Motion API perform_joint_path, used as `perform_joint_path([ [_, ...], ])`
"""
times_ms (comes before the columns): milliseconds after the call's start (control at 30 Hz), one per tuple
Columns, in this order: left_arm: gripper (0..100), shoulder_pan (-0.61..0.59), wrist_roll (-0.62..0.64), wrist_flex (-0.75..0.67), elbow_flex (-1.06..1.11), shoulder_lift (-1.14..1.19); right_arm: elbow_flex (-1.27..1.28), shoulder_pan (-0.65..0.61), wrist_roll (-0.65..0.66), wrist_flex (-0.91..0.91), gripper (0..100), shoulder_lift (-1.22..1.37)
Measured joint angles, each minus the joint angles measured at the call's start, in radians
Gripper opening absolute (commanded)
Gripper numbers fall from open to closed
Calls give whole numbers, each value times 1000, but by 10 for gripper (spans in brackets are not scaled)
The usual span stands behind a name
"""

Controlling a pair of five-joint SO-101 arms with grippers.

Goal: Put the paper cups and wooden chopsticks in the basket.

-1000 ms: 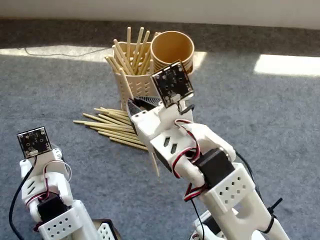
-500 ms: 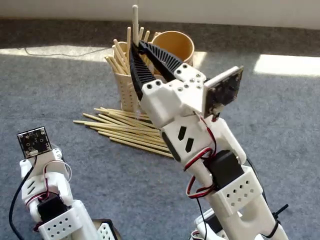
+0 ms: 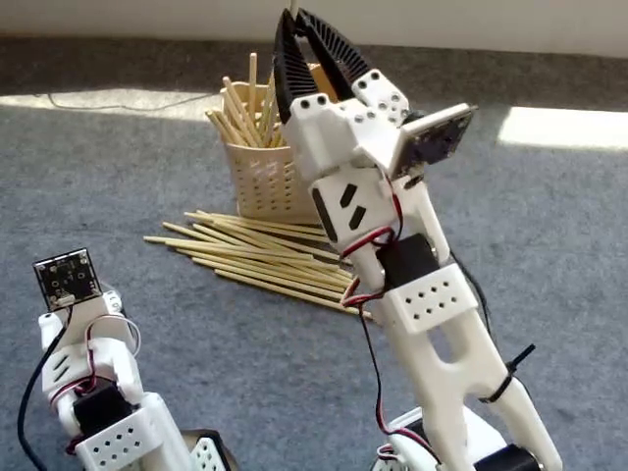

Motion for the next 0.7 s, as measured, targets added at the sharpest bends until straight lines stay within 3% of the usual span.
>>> perform_joint_path([
  [233, 95, 0, 0, 0, 0, 0, 0, 0, 3, -110, 4, 110],
  [433, 95, 0, 0, 0, 0, 0, 0, 3, 180, -196, 4, 203],
  [700, 95, 0, 0, 0, 0, 0, 104, 3, 203, -204, 5, 227],
])
